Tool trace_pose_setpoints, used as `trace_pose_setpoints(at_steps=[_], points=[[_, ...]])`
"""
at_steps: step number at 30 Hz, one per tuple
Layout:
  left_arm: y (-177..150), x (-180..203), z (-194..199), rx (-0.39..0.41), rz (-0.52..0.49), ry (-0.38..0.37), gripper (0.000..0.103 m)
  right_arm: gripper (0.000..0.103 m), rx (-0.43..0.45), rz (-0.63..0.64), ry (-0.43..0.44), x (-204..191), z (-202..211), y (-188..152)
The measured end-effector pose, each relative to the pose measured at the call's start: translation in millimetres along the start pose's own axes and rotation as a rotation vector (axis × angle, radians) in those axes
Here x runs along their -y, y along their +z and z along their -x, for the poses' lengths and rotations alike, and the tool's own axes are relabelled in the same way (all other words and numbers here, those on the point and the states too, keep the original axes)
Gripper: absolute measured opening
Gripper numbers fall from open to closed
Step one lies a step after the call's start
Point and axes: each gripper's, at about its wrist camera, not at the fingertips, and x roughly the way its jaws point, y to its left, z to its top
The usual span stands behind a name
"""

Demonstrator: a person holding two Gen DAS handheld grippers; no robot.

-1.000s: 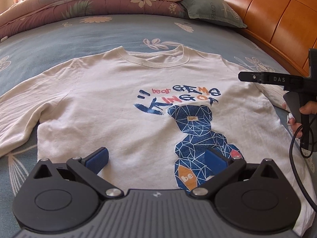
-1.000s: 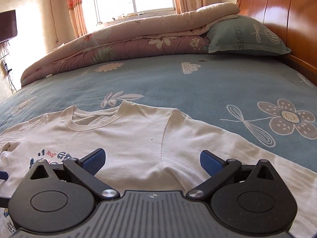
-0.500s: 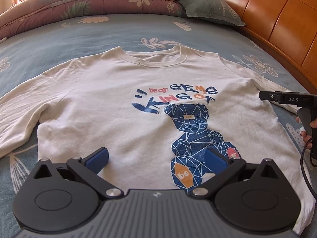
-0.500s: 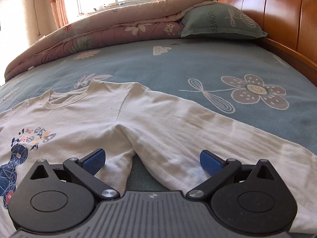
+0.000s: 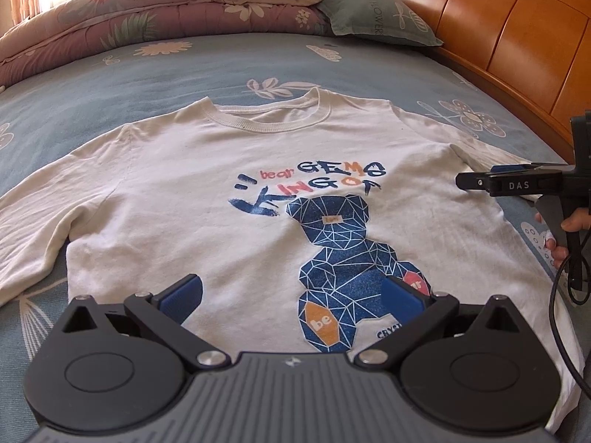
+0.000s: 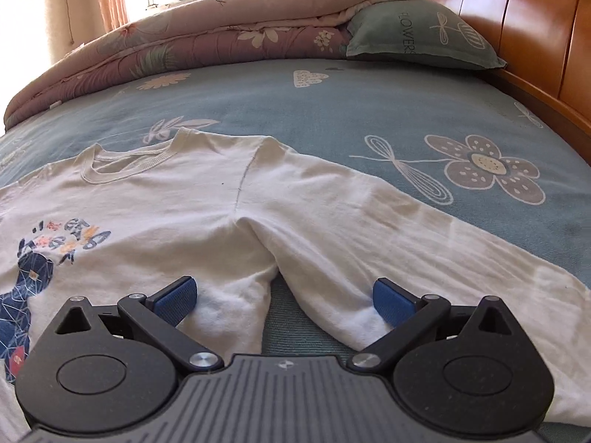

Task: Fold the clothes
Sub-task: 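Sweep the open right gripper along the sleeve beside the shoulder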

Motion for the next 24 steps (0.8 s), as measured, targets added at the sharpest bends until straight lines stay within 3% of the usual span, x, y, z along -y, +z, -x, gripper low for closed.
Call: trace_pose_setpoints(at_steps=[4, 8, 12, 19, 24], points=[[1.3, -0.4, 3.2, 0.006, 0.000, 0.002, 0.102, 0.103, 0.026, -0.034, -0.019, 3.1, 22.9, -3.0], [2.8, -0.3, 9.2, 0.023, 0.000, 0.001, 0.102, 0.103, 0.096, -0.007, 0.073, -15.4, 49.9, 7.4], [3.7, -2.3, 14.3, 0.037, 0.004, 0.007, 0.102, 0.103, 0.122, 0.059, 0.141, -38.6, 50.3, 27.1], [4.6, -15.3, 13.0, 0.035, 0.037, 0.026, 0.102, 0.103, 0.091, 0.030, 0.136, -47.6, -16.2, 68.3], [4.0, -23.8, 4.0, 0.014, 0.057, 0.043, 0.102, 0.103, 0.031, -0.025, 0.090, -42.1, -76.1, 75.3]])
